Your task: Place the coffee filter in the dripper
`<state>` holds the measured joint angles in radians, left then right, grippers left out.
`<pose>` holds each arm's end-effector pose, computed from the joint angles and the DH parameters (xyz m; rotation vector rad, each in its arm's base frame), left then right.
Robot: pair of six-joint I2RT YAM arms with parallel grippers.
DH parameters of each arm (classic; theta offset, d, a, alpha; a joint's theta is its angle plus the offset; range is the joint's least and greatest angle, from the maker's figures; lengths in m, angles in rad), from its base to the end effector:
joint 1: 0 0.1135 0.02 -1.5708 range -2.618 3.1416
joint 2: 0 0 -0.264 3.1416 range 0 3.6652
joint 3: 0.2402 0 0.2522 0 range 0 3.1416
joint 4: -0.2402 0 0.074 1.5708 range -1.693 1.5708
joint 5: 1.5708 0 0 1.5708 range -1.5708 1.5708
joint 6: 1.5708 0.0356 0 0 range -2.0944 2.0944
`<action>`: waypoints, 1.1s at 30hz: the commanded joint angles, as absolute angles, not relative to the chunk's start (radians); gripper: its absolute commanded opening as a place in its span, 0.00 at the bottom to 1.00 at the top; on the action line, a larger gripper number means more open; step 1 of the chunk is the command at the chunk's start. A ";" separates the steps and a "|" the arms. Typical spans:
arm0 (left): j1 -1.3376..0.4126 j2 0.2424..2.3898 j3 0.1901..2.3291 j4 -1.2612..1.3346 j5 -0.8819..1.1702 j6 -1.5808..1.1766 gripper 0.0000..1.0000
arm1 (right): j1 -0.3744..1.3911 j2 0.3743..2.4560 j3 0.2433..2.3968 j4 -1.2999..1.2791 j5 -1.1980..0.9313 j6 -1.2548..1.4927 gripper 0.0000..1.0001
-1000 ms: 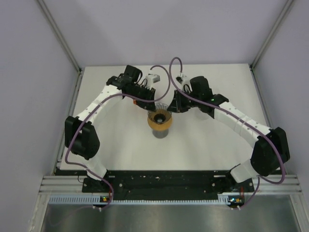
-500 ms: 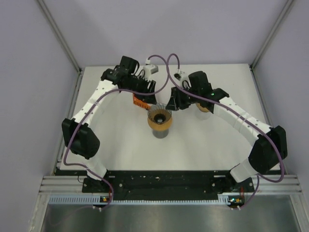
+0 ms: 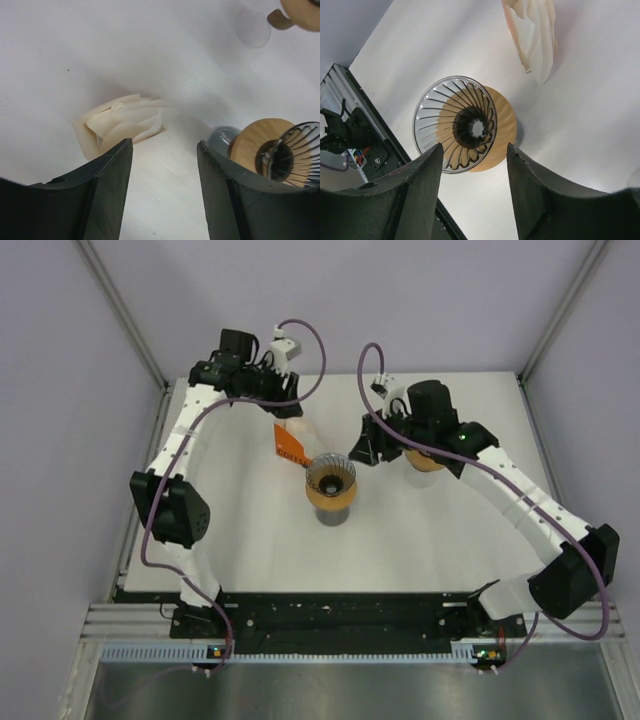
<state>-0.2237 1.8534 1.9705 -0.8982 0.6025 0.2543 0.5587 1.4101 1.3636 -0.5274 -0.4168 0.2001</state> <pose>0.3887 -0.1091 0.3825 0.8193 2.1265 -0.6877 0.2592 0.1790 0.3648 -0.6437 2.1270 0.8787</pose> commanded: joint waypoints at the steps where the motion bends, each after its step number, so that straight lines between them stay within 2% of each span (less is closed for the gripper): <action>1: -0.255 1.966 2.008 -0.876 0.574 0.498 0.60 | 0.542 1.347 1.390 -0.548 -0.376 0.153 0.54; 12: -0.307 2.117 2.080 -0.824 0.531 0.644 0.57 | 0.531 1.359 1.368 -0.587 -0.361 0.158 0.54; 24: -0.324 2.144 2.079 -0.897 0.615 0.673 0.49 | 0.529 1.385 1.362 -0.603 -0.357 0.147 0.55; 33: -0.324 2.137 2.042 -0.940 0.603 0.729 0.47 | 0.529 1.384 1.356 -0.607 -0.365 0.143 0.55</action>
<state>-0.3218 2.1368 2.0422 -0.9173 0.5858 0.6861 0.5335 1.3872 1.3544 -0.6113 -0.3599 0.1562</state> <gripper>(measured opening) 0.477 0.549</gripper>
